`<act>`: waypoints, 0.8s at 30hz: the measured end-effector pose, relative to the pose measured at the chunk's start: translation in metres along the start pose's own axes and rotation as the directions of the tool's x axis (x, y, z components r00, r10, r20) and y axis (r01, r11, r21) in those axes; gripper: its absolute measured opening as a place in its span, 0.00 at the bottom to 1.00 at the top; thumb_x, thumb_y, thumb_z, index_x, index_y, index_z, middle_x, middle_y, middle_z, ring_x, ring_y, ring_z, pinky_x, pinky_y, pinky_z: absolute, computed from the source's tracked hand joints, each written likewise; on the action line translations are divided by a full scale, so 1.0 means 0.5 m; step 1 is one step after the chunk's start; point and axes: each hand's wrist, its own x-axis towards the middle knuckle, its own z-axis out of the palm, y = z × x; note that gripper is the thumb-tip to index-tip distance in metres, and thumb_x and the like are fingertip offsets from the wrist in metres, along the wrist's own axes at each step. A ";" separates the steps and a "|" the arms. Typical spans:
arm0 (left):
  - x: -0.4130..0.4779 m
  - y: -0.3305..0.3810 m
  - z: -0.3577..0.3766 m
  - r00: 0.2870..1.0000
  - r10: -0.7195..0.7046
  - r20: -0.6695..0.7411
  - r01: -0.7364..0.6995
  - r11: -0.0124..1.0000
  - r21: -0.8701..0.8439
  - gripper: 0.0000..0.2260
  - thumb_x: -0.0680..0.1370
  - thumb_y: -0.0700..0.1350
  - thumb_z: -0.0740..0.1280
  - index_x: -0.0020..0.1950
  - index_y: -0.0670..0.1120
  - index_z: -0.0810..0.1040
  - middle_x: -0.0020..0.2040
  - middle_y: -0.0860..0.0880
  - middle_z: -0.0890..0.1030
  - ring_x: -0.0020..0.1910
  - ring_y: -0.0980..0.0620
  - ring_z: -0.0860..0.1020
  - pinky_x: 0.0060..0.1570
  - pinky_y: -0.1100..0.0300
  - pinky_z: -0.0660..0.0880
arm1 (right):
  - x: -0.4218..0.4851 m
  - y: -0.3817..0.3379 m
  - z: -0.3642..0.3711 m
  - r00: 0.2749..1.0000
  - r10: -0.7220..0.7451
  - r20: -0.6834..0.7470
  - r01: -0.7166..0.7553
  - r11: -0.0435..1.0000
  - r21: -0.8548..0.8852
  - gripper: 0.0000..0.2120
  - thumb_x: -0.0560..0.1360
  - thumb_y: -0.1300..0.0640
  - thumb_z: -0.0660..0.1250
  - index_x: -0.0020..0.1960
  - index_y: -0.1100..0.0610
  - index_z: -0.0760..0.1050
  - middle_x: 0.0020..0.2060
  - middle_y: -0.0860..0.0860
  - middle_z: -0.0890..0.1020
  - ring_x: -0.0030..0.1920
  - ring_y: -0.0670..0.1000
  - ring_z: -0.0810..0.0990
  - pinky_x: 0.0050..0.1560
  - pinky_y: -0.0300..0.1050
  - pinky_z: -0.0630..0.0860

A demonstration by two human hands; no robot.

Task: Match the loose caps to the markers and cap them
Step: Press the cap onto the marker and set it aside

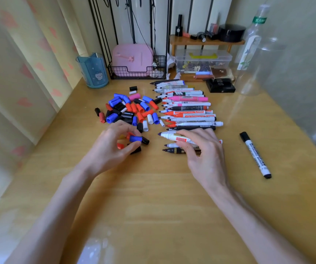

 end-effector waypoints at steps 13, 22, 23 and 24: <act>-0.015 -0.089 -0.077 0.963 -0.133 -0.233 0.195 0.944 0.265 0.05 0.78 0.46 0.75 0.53 0.54 0.84 0.49 0.55 0.84 0.50 0.51 0.79 0.49 0.52 0.74 | 0.001 0.000 -0.005 1.000 0.020 0.023 -0.020 1.000 0.000 0.10 0.78 0.60 0.75 0.58 0.54 0.85 0.46 0.46 0.84 0.48 0.55 0.77 0.51 0.47 0.74; -0.015 -0.048 -0.078 0.992 -0.058 0.111 0.059 0.998 -0.013 0.05 0.76 0.46 0.77 0.51 0.55 0.86 0.49 0.56 0.86 0.48 0.55 0.80 0.42 0.63 0.69 | 0.000 0.001 -0.006 0.999 0.026 0.029 -0.026 1.000 -0.005 0.11 0.77 0.60 0.75 0.59 0.54 0.85 0.47 0.46 0.84 0.49 0.54 0.78 0.52 0.45 0.74; -0.017 -0.048 -0.076 0.988 -0.053 0.147 0.053 0.999 0.006 0.06 0.76 0.46 0.77 0.51 0.55 0.86 0.49 0.56 0.86 0.49 0.55 0.79 0.43 0.67 0.68 | 0.000 0.001 -0.006 0.999 0.028 0.030 -0.028 1.000 -0.006 0.11 0.77 0.60 0.75 0.59 0.54 0.85 0.47 0.46 0.84 0.49 0.54 0.78 0.52 0.45 0.74; -0.019 -0.048 -0.075 0.985 -0.053 0.163 0.051 0.998 0.021 0.06 0.76 0.46 0.78 0.51 0.56 0.86 0.50 0.56 0.85 0.50 0.56 0.78 0.45 0.71 0.68 | 0.000 0.001 -0.006 0.999 0.031 0.031 -0.031 0.999 -0.008 0.10 0.77 0.60 0.75 0.59 0.54 0.85 0.47 0.46 0.84 0.49 0.54 0.77 0.52 0.44 0.73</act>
